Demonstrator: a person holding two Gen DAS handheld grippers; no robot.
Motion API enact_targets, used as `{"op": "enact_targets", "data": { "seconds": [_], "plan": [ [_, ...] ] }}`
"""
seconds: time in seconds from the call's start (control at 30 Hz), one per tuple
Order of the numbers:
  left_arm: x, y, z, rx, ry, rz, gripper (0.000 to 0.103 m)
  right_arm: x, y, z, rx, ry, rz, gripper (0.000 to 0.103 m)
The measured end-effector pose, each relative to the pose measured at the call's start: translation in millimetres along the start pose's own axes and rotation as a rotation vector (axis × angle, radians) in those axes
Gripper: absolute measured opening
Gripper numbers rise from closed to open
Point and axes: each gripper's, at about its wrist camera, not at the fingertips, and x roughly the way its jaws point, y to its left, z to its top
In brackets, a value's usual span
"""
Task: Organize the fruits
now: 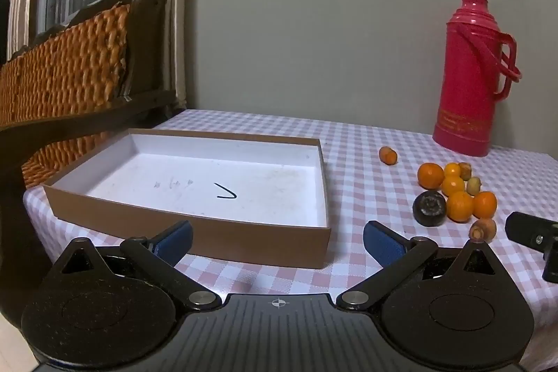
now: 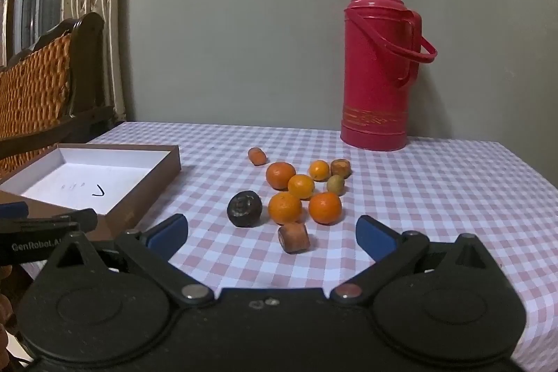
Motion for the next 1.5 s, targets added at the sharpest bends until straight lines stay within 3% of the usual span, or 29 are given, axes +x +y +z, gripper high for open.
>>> {"op": "enact_targets", "data": {
  "seconds": [1.5],
  "plan": [
    [-2.2,-2.8,4.8,0.012,-0.002,-0.013,0.103,2.9,3.1,-2.9,0.003,0.016,0.022,0.097]
  ]
}}
